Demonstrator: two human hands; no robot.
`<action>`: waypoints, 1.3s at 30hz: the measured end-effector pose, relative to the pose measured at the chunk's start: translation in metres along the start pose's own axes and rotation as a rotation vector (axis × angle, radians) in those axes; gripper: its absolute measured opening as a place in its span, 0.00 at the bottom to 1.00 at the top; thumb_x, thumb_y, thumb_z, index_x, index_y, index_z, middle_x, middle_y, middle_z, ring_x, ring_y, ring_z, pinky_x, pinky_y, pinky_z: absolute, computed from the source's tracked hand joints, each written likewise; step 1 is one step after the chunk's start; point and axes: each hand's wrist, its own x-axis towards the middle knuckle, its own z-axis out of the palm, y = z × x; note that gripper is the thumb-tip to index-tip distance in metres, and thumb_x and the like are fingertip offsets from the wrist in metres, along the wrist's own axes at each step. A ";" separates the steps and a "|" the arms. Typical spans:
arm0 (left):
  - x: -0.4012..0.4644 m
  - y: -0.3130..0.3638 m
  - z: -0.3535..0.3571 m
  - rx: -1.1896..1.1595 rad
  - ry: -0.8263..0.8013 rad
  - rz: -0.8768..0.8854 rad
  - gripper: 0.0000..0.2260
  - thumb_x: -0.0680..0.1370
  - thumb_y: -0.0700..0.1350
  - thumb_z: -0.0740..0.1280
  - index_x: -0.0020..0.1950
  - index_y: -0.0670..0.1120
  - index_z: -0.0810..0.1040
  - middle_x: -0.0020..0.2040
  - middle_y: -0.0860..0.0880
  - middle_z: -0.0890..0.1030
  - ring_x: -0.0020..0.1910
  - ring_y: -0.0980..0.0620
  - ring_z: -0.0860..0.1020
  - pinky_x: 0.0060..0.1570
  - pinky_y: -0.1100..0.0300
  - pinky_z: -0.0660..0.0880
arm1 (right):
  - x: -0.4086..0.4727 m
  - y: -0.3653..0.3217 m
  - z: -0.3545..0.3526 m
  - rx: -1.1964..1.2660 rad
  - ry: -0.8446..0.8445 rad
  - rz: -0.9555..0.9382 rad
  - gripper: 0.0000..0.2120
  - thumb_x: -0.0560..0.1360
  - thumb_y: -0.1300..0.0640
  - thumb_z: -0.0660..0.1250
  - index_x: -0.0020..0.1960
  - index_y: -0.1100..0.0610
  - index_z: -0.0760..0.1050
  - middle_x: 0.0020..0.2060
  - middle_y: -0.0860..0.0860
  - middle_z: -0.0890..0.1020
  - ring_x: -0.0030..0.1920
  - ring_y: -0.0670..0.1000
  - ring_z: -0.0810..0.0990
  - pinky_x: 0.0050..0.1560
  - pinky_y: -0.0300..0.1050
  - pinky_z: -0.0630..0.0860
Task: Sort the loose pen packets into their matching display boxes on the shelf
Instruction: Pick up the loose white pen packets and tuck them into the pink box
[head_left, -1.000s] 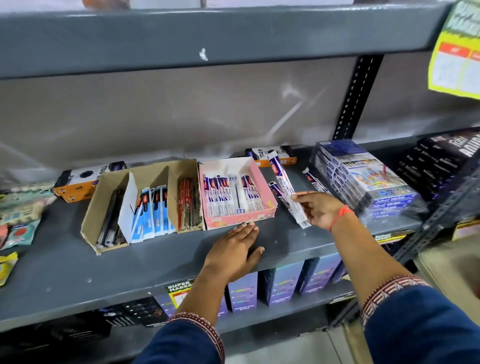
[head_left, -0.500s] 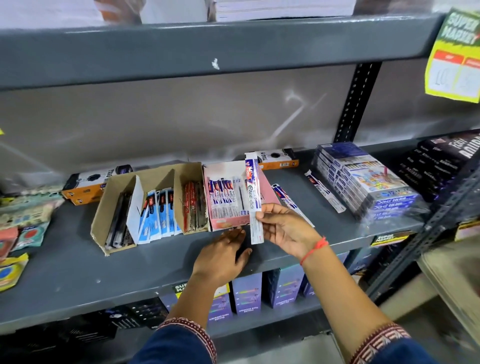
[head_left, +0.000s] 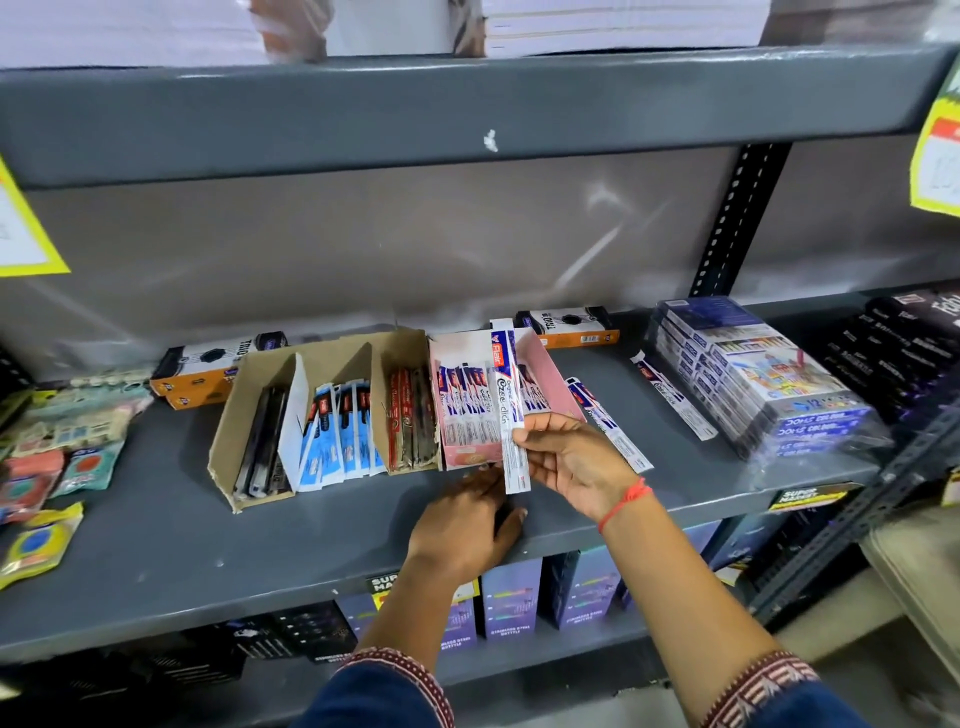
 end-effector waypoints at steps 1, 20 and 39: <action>0.001 -0.001 0.001 -0.003 0.003 0.000 0.18 0.81 0.56 0.53 0.64 0.48 0.71 0.66 0.49 0.72 0.58 0.47 0.74 0.45 0.56 0.73 | 0.003 -0.002 0.003 -0.021 0.014 -0.010 0.12 0.72 0.71 0.65 0.38 0.56 0.77 0.24 0.47 0.84 0.25 0.42 0.82 0.31 0.33 0.79; 0.008 -0.012 0.020 -0.118 0.030 0.037 0.34 0.72 0.61 0.42 0.73 0.46 0.63 0.74 0.48 0.64 0.72 0.48 0.62 0.62 0.52 0.69 | 0.130 -0.006 0.050 -0.888 0.159 0.036 0.16 0.72 0.67 0.65 0.31 0.54 0.66 0.21 0.50 0.75 0.33 0.50 0.72 0.37 0.39 0.74; 0.001 -0.007 0.016 0.047 -0.091 0.101 0.29 0.81 0.58 0.49 0.77 0.48 0.43 0.77 0.51 0.42 0.74 0.54 0.41 0.69 0.61 0.36 | 0.037 -0.018 -0.046 -1.070 0.789 -0.203 0.15 0.75 0.62 0.58 0.61 0.65 0.70 0.62 0.65 0.72 0.62 0.65 0.72 0.60 0.53 0.70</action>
